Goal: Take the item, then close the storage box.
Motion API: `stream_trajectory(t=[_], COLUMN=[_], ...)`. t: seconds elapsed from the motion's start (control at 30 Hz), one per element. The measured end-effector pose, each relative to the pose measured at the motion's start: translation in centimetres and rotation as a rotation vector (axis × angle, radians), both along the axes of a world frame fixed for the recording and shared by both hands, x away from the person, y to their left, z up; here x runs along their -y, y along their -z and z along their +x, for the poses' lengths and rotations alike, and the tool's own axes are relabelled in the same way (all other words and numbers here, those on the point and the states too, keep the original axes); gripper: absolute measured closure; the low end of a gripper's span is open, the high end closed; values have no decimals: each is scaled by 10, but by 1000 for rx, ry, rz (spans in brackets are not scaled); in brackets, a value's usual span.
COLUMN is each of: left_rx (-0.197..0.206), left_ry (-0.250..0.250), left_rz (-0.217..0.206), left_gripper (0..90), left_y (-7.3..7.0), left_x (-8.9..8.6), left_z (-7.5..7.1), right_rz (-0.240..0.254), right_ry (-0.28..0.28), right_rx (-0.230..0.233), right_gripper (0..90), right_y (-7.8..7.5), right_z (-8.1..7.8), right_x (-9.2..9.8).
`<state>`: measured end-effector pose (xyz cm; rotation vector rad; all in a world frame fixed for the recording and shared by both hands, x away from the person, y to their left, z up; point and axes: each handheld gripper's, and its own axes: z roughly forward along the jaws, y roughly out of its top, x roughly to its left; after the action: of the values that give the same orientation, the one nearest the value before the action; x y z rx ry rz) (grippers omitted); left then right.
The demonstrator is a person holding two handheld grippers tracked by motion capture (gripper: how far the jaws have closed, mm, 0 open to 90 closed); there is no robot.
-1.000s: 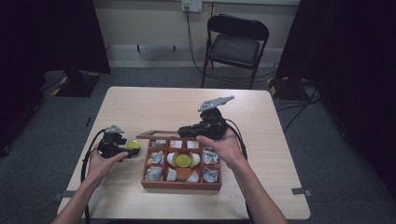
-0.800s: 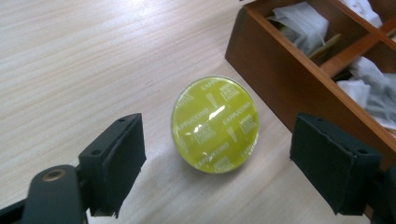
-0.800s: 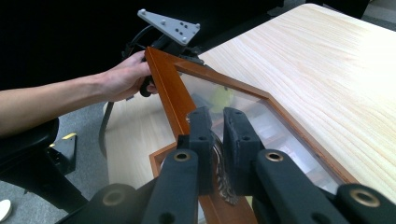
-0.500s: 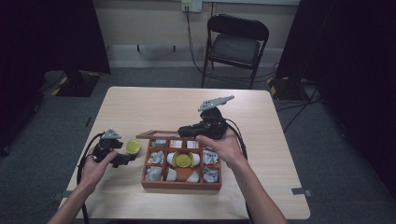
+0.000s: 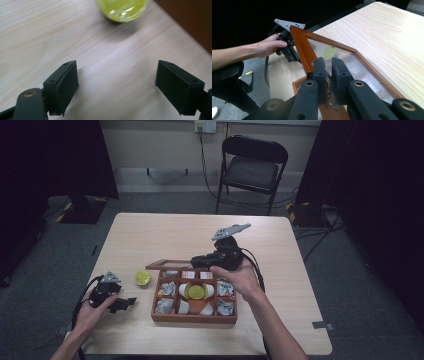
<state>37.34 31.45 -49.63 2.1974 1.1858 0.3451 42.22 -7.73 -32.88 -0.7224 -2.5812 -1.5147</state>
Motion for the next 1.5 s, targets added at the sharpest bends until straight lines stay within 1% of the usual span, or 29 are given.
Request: stream_trajectory(t=[0.07, 0.13, 0.23, 0.47, 0.87, 0.97, 1.5], left_rx=[46, 73, 131, 130, 130, 130, 128], left_ry=[-14, -32, -46, -43, -43, -40, -40], left_rz=[-8, -16, -47, -48, -48, -49, -47], left_gripper=[174, 167, 134, 122, 122, 117, 112], left_y=[4, 7, 13, 13, 13, 13, 13], left_x=[-2, -4, -5, -5, -5, -5, -5], left_z=[-1, -3, -7, -7, -7, -6, -6], right_rz=[0, -2, -1, -17, -46, -46, -76], right_ry=[-1, -1, 0, 3, -8, -9, -39], right_rx=[0, 1, 0, 8, 5, 2, 3], right_gripper=[822, 822, 822, 821, 820, 820, 819], right_y=[0, 0, 0, 1, 3, 3, 10], right_z=[0, -1, -1, -4, -10, -10, -18], right_x=[0, 0, 0, -1, -3, -3, -5])
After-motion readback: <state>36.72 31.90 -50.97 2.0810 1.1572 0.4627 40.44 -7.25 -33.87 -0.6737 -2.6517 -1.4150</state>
